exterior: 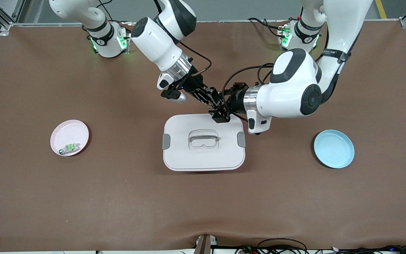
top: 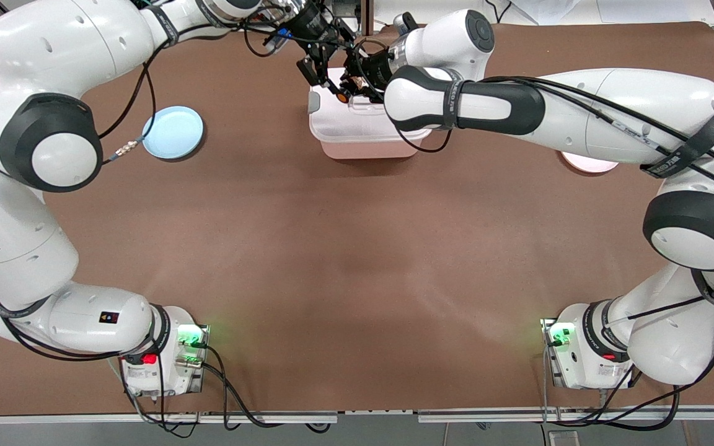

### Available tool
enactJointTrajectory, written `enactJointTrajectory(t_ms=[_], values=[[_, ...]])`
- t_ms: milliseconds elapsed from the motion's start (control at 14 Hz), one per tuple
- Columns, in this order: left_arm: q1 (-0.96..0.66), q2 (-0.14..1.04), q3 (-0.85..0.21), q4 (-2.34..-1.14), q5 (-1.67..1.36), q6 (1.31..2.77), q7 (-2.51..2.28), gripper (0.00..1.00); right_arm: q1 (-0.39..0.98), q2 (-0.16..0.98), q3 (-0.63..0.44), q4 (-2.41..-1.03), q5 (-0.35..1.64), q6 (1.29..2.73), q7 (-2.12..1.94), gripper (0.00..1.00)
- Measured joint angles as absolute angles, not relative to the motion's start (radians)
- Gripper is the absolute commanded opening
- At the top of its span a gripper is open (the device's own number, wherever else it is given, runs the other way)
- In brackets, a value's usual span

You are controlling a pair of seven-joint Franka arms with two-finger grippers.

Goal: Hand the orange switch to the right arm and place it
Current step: 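Open the left gripper and pull back while the right gripper holds the switch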

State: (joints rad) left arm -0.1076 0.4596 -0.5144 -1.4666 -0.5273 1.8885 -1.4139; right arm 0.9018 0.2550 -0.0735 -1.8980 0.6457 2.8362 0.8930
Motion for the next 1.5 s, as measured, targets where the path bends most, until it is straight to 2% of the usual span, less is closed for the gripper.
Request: enactJointTrajectory(t_ms=[286, 571, 857, 1071, 1286, 1500], values=[[-0.051, 0.433, -0.5, -1.436, -0.382, 1.873, -1.407, 1.0, 0.845, 0.153, -0.077, -1.897, 0.644, 2.616, 0.83, 0.08], [0.027, 0.417, -0.498, -1.423, -0.198, 1.832, -1.289, 1.0, 0.771, 0.055, -0.08, -1.923, 0.636, 2.417, 0.647, 0.09], [0.101, 0.401, -0.496, -1.42, 0.017, 1.777, -1.101, 1.0, 0.652, -0.03, -0.084, -1.932, 0.421, 2.109, 0.411, 0.09], [0.138, 0.369, -0.496, -1.416, 0.137, 1.774, -1.0, 1.0, 0.557, -0.08, -0.086, -1.934, 0.331, 1.942, 0.198, 0.11], [0.168, 0.328, -0.495, -1.415, 0.202, 1.765, -0.852, 1.0, 0.447, -0.099, -0.088, -1.936, 0.193, 1.861, -0.112, 0.11], [0.234, 0.29, -0.495, -1.415, 0.206, 1.736, -0.684, 1.0, 0.323, -0.1, -0.089, -1.941, 0.138, 1.83, -0.403, 0.11]])
